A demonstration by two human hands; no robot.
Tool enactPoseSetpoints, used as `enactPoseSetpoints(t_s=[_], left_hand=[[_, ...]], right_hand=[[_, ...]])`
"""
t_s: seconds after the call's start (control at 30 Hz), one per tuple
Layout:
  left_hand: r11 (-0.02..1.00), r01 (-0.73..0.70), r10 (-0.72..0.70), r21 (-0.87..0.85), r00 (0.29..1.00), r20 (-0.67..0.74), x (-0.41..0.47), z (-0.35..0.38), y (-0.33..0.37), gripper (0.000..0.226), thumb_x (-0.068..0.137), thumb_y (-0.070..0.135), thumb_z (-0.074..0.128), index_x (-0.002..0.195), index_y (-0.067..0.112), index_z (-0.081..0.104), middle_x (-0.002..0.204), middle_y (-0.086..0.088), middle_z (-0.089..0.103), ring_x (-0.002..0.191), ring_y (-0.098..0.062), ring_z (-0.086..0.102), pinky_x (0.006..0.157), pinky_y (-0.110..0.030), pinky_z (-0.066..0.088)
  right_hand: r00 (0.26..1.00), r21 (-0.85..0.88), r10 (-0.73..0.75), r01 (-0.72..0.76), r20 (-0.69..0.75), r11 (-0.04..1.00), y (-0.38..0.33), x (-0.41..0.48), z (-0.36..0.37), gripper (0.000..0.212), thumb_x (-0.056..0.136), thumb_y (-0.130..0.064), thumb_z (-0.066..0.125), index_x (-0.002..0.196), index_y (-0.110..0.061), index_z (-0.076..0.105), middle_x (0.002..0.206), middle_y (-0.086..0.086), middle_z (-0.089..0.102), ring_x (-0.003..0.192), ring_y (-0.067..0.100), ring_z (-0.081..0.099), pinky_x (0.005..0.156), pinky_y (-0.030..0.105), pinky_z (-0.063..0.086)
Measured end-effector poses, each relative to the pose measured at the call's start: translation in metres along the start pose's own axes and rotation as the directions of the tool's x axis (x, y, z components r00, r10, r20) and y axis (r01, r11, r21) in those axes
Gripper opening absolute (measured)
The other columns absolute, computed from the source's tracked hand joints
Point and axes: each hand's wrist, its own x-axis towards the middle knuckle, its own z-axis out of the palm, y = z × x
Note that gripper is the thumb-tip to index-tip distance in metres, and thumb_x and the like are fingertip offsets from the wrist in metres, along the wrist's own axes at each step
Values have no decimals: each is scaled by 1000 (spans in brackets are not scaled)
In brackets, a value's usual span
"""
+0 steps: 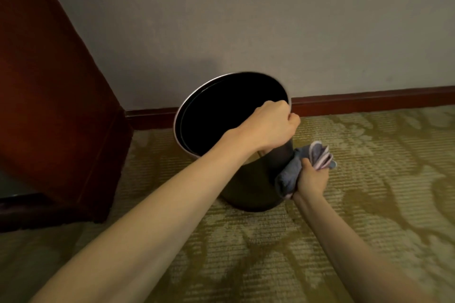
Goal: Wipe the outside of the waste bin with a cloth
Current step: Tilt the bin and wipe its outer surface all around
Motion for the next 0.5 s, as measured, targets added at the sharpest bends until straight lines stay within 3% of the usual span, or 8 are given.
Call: enactPoseSetpoints(t_s=[0.07,0.23,0.37,0.43,0.5], left_hand=[[1000,-12,11,15,1000,17,3,2,-1,45,92,21,43,49,12,33,54,-6,45,50,-23,47,46,-32,32],[995,-44,38,89,997,64,6,1,-16,47,91,22,45,47,14,33,50,-1,38,43,-16,39,41,-28,22],[976,-61,31,210,989,145,8,-11,-47,45,92,23,45,48,13,36,50,-2,38,46,-16,41,45,-31,22],[973,-46,16,228,991,135,10,-22,-65,45,91,24,47,48,12,36,49,-2,38,46,-16,41,48,-31,23],[972,-29,3,231,994,113,14,-30,-79,45,90,26,47,48,12,37,49,-2,39,45,-17,42,47,-31,25]], right_hand=[[1000,-11,5,-5,16,1000,4,0,0,44,86,-15,57,129,-7,48,120,15,61,105,30,60,89,39,49],[996,-84,47,-41,75,996,14,-4,10,34,86,-14,56,119,-6,54,112,19,63,100,33,61,91,44,49],[965,-71,146,-134,219,988,34,-22,30,30,89,-5,52,119,-2,53,113,22,61,93,28,60,81,35,47],[937,-53,189,-182,293,982,38,-28,41,32,90,-4,51,122,-3,51,113,19,61,93,27,60,78,35,48],[906,-25,221,-227,361,974,37,-28,51,33,92,-5,50,125,-6,49,111,15,60,85,22,61,66,30,49]])
